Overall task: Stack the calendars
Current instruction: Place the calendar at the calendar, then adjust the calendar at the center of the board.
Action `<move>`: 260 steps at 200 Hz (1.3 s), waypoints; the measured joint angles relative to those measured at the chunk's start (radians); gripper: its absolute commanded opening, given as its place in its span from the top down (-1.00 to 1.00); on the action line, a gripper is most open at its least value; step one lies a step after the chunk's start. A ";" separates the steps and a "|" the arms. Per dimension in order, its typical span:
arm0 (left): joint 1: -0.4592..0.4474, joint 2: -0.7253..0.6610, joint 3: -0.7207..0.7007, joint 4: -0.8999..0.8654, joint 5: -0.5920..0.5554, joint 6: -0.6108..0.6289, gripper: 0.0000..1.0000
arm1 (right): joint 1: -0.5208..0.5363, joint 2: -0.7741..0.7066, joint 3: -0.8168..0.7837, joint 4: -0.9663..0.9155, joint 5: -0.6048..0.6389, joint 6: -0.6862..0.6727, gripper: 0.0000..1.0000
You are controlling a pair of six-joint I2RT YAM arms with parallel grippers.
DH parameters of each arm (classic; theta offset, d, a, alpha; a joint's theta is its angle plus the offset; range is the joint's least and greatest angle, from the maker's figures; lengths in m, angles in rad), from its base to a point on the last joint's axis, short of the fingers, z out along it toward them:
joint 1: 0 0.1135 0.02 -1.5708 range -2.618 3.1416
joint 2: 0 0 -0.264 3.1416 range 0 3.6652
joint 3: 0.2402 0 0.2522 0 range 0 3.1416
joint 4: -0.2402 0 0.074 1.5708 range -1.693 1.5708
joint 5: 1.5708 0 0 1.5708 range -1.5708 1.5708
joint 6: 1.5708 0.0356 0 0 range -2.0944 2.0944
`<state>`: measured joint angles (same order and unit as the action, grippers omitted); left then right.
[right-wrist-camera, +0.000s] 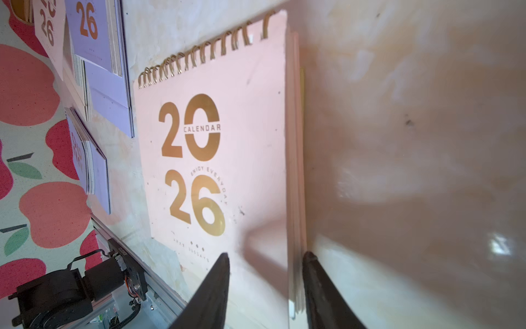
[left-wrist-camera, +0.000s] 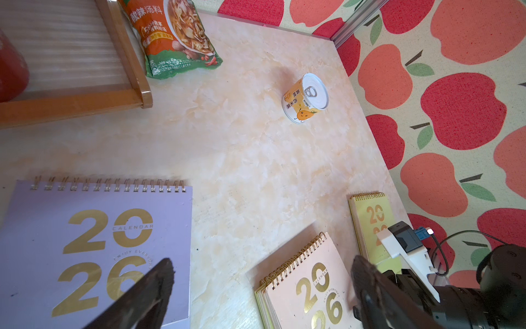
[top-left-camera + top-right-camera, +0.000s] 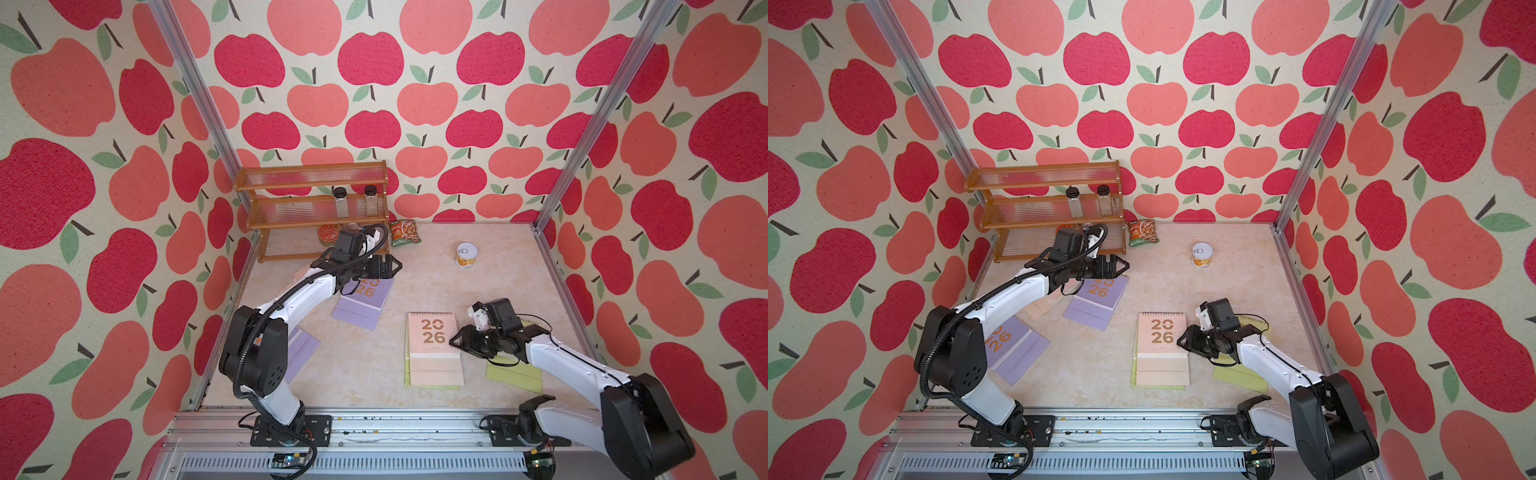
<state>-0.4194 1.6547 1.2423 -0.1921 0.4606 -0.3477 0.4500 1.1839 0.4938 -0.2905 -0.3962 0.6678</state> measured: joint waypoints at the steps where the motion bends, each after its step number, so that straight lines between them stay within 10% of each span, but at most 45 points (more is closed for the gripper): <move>1: 0.000 0.000 0.000 0.000 0.000 0.000 -0.89 | 0.001 0.000 0.000 0.000 0.001 0.000 0.12; 120: -0.015 -0.043 -0.099 -0.021 0.010 0.000 -0.89 | 0.052 0.000 0.016 -0.023 0.055 0.002 0.02; 260: -0.243 -0.107 -0.327 -0.073 0.020 -0.080 -0.86 | 0.078 0.133 0.046 0.037 0.081 0.005 0.04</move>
<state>-0.6621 1.5475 0.9154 -0.2649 0.4805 -0.4278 0.5282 1.3167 0.5396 -0.2531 -0.3153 0.6731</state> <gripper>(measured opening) 0.933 0.479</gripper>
